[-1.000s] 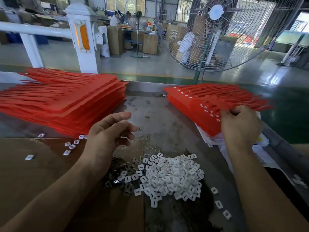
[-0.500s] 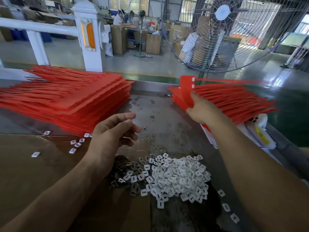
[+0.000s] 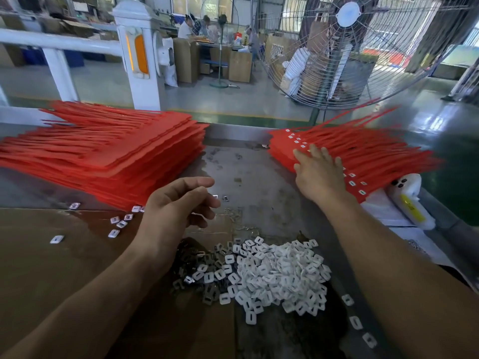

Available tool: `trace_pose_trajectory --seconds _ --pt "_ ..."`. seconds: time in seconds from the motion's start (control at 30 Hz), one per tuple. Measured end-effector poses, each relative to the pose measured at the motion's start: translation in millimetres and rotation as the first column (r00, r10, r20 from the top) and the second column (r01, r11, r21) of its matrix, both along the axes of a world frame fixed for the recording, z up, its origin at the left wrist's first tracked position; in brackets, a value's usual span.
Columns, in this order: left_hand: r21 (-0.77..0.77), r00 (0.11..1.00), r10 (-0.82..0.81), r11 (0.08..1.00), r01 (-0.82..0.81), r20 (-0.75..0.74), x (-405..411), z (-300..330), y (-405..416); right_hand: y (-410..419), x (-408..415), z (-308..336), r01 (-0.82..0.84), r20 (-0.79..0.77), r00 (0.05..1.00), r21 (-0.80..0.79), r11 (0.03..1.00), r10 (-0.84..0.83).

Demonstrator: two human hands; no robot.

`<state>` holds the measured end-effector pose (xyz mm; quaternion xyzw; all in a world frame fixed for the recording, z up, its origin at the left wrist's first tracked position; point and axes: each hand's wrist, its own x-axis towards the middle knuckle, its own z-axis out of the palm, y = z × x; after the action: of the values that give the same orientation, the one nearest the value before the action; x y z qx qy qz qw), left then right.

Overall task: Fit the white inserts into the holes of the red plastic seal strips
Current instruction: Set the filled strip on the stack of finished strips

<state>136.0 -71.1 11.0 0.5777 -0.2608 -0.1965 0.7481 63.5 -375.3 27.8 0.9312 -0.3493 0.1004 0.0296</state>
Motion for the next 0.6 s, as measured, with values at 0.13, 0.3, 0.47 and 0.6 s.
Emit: trace_pose_trajectory --seconds 0.13,0.3,0.47,0.6 --pt "0.002 1.0 0.006 1.0 -0.006 -0.004 2 -2 0 -4 -1 13 0.006 -0.081 0.997 0.011 1.0 -0.005" --pt "-0.038 0.998 0.043 0.998 -0.044 -0.044 5 2 1 44 -19 28 -0.194 0.169 0.963 -0.121 0.974 0.212" --pt "-0.085 0.979 0.124 0.987 -0.139 -0.165 13 5 3 89 -53 24 -0.384 0.185 0.919 0.205 0.901 0.349" --pt "-0.114 0.953 0.186 0.969 -0.218 -0.238 18 13 4 102 -74 9 -0.417 0.224 0.906 0.346 0.84 0.358"
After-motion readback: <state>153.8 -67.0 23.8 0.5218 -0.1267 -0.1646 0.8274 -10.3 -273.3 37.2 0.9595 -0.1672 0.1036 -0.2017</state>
